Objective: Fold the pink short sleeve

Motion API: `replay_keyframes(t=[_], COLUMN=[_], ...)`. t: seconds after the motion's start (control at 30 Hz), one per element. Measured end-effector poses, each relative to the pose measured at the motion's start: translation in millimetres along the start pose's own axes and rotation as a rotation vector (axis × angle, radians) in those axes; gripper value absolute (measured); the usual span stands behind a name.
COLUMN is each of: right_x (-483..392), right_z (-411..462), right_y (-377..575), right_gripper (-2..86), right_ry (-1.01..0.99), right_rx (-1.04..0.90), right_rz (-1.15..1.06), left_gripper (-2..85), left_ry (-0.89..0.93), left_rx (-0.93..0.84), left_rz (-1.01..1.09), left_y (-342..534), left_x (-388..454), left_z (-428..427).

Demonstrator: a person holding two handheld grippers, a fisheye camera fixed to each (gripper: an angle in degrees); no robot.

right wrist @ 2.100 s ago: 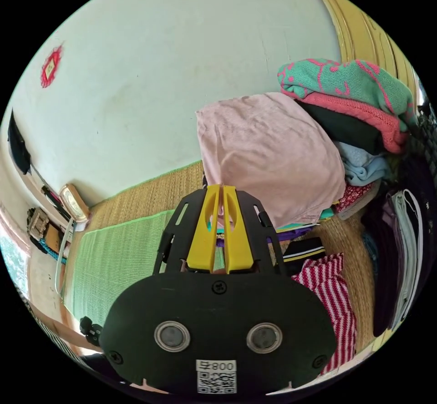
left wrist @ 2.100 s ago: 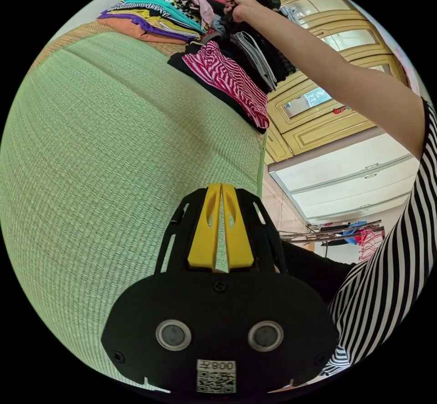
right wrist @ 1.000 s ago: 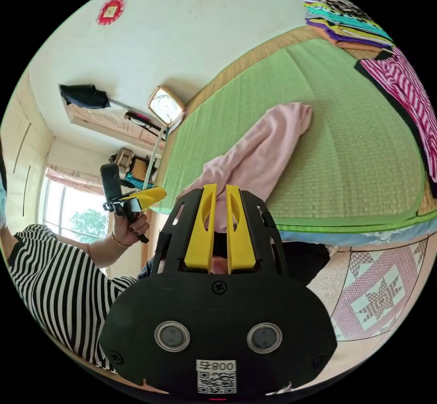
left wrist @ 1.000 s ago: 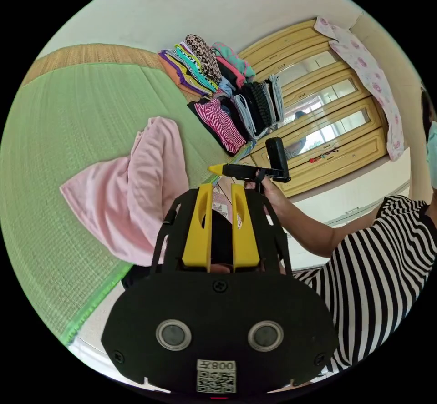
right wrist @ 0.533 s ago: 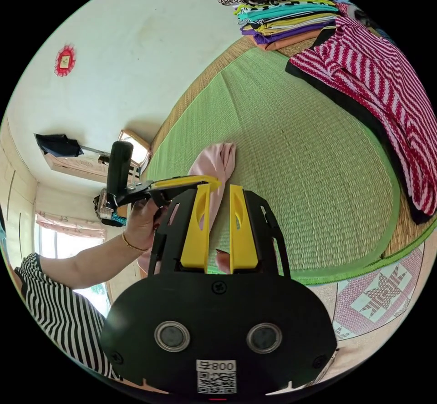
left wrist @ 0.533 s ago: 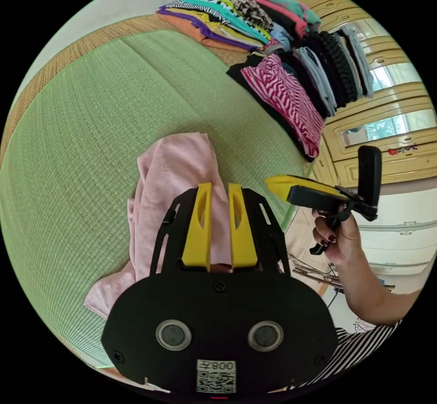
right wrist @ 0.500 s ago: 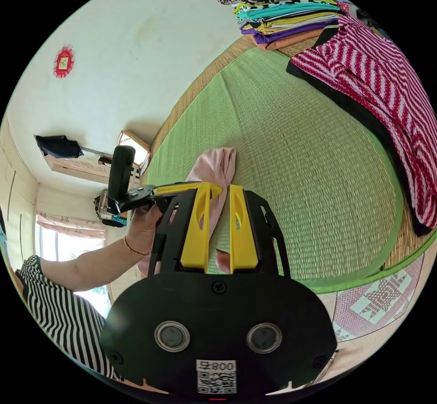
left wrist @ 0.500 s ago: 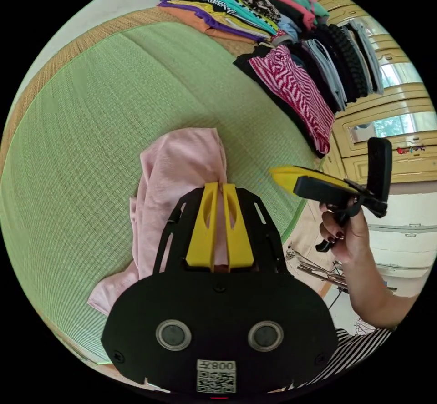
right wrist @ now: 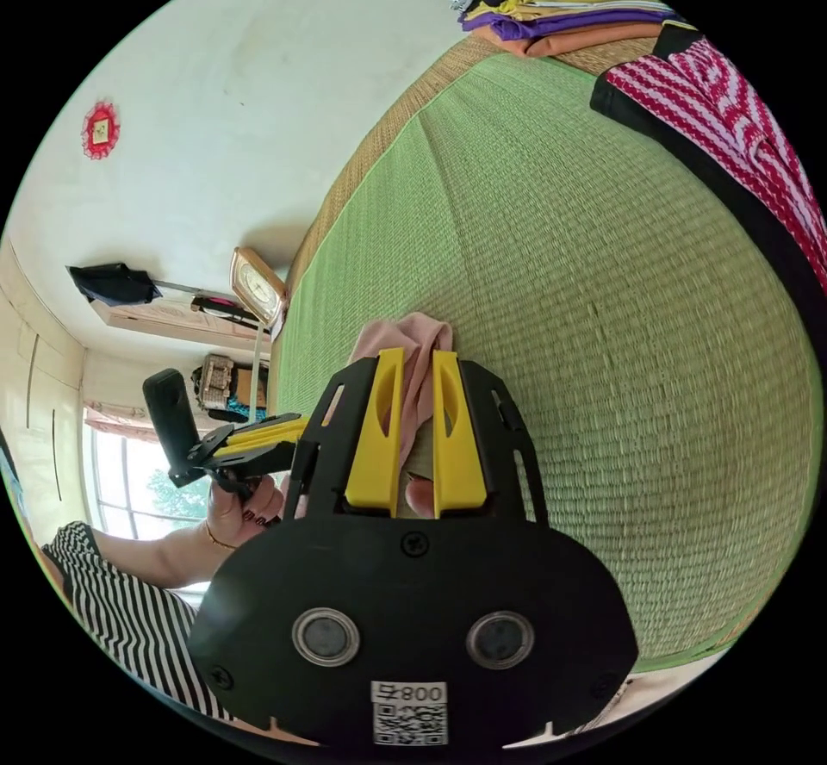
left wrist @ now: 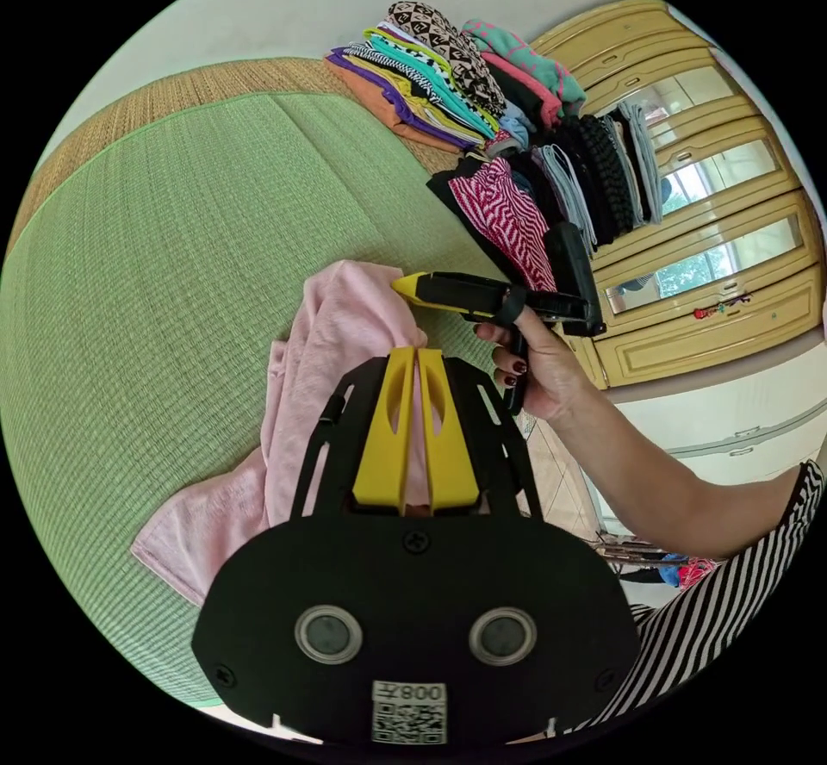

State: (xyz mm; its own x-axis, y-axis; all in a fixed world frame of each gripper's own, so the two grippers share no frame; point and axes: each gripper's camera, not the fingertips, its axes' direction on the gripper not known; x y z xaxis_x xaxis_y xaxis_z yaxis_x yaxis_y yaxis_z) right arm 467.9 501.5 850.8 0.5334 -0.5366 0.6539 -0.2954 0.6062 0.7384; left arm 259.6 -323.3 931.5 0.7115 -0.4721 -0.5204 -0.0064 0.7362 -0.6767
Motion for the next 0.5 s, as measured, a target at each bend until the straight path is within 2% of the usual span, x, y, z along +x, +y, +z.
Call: replay_keyframes(t=[0.17, 0.5], right_x=[12, -22], right_z=[-5, -36], right_y=[11, 39], right_gripper=[1.5, 0.2], right_ry=[-0.055, -0.125], right_rx=[0.009, 0.026], right_rz=[0.051, -0.004], left_gripper=[0.4, 0.3], left_ry=[0.064, 0.172], left_rx=[0.074, 0.215], left_rz=[-0.007, -0.09], left_y=[43, 145], left_x=[-5, -33], left_z=[-27, -89])
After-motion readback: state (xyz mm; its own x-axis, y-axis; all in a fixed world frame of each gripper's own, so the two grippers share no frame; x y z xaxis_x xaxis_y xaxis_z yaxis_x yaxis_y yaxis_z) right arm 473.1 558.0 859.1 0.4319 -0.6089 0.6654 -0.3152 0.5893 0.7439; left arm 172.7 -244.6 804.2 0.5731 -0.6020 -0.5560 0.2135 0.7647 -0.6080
